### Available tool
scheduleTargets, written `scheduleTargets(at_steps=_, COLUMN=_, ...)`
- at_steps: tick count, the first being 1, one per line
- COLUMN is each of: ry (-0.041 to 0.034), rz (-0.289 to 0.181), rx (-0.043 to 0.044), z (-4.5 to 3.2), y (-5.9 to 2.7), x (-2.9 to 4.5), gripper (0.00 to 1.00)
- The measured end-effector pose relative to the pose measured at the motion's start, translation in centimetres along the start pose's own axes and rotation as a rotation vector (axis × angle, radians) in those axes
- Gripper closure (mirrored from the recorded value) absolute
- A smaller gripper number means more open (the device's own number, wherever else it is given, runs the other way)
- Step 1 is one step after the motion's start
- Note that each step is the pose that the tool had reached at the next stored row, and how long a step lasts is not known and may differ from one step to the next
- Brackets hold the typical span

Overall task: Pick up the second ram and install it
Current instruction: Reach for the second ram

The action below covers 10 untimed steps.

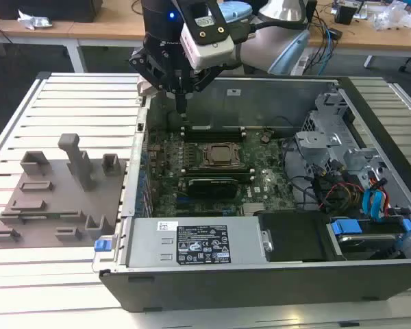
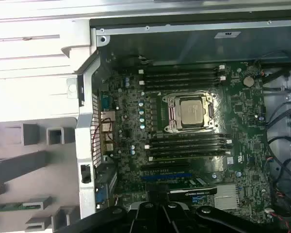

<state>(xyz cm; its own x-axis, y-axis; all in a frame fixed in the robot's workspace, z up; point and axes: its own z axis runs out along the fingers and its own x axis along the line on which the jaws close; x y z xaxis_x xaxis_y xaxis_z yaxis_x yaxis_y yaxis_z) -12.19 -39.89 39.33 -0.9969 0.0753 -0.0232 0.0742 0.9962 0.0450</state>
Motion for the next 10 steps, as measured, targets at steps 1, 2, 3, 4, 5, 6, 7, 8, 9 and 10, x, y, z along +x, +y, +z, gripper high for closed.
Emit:
scheduleTargets(at_steps=1, ry=-0.0001, rz=0.0, rx=-0.0001, z=0.0, y=0.0, x=0.06, gripper=0.9)
scheduleTargets(at_steps=2, ry=0.0, rz=0.0, rx=0.0, z=0.0, y=0.0, x=0.07, gripper=0.9)
scheduleTargets(at_steps=3, ry=-0.0001, rz=0.0, rx=-0.0001, z=0.0, y=-0.01, x=0.11, gripper=0.9)
scheduleTargets(at_steps=4, ry=0.0, rz=0.0, rx=0.0002, z=-0.02, y=-0.04, x=0.45, gripper=0.9)
scheduleTargets(at_steps=5, ry=-0.0003, rz=0.0, rx=0.0, z=-0.04, y=-0.1, x=1.37, gripper=0.9)
scheduleTargets(at_steps=6, ry=-0.0006, rz=0.0, rx=-0.0001, z=-0.06, y=-0.16, x=2.13, gripper=0.9)
scheduleTargets(at_steps=7, ry=-0.0009, rz=0.0, rx=-0.0001, z=-0.07, y=-0.22, x=2.97, gripper=0.9)
scheduleTargets(at_steps=8, ry=-0.001, rz=0.0, rx=-0.0001, z=-0.09, y=-0.27, x=3.57, gripper=0.9)
scheduleTargets(at_steps=9, ry=-0.0014, rz=0.0, rx=-0.0002, z=-0.11, y=-0.32, x=4.35, gripper=0.9)
scheduleTargets(at_steps=10, ry=-0.0017, rz=0.0, rx=-0.0001, z=-0.14, y=-0.39, x=5.19, gripper=0.9)
